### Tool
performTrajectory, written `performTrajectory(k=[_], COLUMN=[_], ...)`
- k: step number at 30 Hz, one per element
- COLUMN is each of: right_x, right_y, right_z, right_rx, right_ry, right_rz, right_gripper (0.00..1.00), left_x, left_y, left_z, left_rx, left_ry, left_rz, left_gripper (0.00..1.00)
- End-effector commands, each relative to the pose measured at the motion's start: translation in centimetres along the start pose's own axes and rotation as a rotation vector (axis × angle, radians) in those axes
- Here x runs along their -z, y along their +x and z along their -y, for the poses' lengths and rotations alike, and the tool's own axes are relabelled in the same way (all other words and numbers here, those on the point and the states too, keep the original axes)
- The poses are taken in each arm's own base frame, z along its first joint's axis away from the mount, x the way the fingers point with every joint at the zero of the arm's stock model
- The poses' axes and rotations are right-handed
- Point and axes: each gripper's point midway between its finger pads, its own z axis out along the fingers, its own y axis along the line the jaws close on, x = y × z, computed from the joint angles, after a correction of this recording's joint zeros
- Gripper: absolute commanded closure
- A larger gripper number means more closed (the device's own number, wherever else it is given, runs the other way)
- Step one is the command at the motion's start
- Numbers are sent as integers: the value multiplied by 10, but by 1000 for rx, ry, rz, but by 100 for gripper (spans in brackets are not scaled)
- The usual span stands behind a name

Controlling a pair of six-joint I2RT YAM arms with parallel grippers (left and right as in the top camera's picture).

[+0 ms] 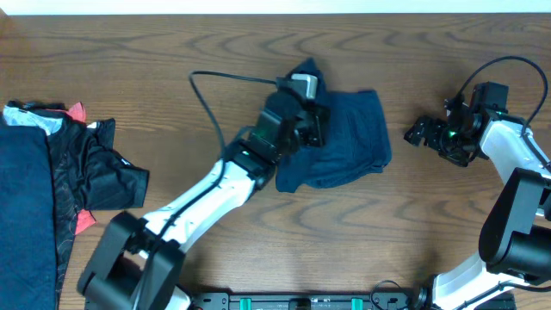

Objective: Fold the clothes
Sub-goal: 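Fold the left end over onto the garment's right half with the left gripper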

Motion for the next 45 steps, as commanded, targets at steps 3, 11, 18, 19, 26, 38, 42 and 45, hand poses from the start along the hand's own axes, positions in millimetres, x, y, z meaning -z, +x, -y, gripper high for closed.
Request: performTrajectory(k=[3, 11, 18, 19, 26, 38, 42, 45], right_x=[2, 1, 1, 1, 1, 1, 1, 1], right_y=[-5, -1, 0, 0, -1, 0, 0, 1], right_z=[2, 1, 1, 1, 1, 0, 0, 1], right_rx=[-3, -9, -9, -9, -10, -18, -25, -26], right_ry=[0, -3, -3, -3, -3, -6, -5, -5], right_rz=[9, -6, -10, -10, -10, -11, -12, -14], right_gripper=[1, 1, 1, 1, 1, 1, 1, 1], left_x=[-15, -45, -62, -63, -64, -64, -64, -65], left_y=[0, 26, 40, 41, 41, 32, 30, 11], left_z=[17, 19, 26, 28, 43, 94, 93, 72], left_rx=[7, 45, 57, 55, 43, -10, -72, -60], left_ry=[35, 44, 77, 79, 108, 201, 189, 131], left_rz=[26, 24, 19, 17, 18, 44, 59, 105], left_gripper=[91, 91, 91, 86, 27, 12, 11, 11])
